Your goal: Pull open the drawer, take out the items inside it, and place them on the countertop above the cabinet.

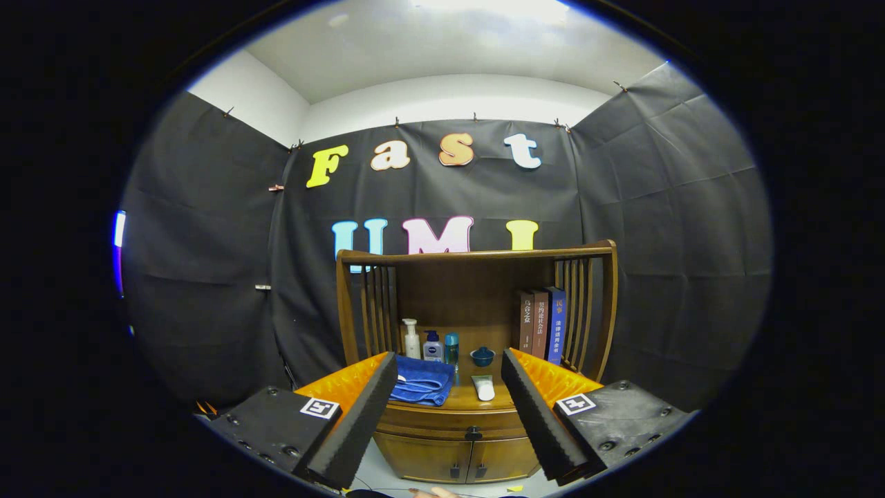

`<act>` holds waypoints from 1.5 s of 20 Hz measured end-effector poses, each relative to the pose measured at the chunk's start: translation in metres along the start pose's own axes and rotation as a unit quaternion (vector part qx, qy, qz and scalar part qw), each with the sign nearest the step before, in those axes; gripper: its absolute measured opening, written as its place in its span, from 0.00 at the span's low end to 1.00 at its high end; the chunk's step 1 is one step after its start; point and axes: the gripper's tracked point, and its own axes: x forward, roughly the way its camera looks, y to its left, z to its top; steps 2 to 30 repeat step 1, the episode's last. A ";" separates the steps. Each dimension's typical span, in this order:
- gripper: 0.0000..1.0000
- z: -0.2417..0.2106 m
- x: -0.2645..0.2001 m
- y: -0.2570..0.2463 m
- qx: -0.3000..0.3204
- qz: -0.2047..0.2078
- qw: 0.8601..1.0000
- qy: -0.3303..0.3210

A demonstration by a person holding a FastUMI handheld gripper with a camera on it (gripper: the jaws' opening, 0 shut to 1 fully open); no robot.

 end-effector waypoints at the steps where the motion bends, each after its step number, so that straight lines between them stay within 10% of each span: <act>1: 0.98 -0.001 0.001 0.000 0.001 0.001 1.000 0.002; 30: 0.98 -0.001 0.001 0.000 0.001 0.001 1.000 0.002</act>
